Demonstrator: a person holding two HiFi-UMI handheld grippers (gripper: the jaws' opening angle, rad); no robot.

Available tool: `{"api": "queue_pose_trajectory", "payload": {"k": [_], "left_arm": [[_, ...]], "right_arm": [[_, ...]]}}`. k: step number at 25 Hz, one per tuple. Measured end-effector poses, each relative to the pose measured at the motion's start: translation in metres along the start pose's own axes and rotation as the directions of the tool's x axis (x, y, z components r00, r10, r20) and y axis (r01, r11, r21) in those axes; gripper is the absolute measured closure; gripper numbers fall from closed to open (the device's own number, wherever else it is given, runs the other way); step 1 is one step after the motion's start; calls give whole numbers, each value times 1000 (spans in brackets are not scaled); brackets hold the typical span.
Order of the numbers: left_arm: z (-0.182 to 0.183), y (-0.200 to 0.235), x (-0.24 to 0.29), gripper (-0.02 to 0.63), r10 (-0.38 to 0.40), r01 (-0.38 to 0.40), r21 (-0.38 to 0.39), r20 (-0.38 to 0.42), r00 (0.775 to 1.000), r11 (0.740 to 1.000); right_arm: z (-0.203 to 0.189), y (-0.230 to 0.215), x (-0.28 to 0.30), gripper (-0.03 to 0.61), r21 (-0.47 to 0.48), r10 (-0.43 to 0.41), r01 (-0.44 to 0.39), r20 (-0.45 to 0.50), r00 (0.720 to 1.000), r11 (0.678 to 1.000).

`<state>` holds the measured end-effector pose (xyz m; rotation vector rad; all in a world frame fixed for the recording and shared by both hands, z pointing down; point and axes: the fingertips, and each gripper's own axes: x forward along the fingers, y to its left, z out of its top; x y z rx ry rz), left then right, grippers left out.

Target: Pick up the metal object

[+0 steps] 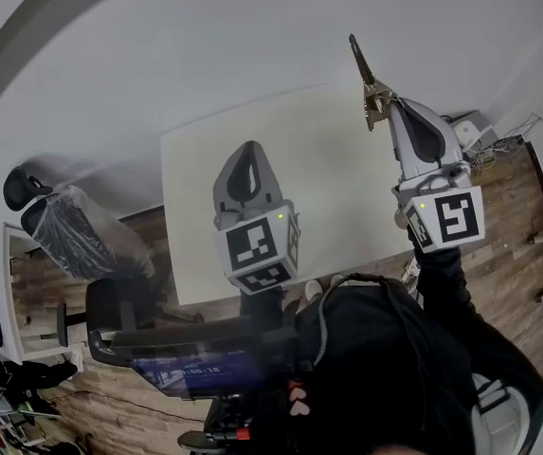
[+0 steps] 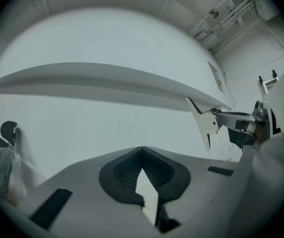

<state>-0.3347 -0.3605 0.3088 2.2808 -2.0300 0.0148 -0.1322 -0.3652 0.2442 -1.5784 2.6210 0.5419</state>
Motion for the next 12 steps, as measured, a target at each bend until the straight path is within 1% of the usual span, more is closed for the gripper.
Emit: {"api": "queue_pose_trajectory", "payload": {"k": [5, 12], "left_arm": [[-1, 0, 0, 623, 7, -7, 15, -1, 1000, 1000], [-4, -1, 2, 624, 5, -4, 16, -5, 1000, 1000]], "right_arm": [[-2, -1, 1, 569, 4, -4, 4, -6, 1000, 1000], [-5, -2, 1, 569, 3, -7, 7, -10, 1000, 1000]]}}
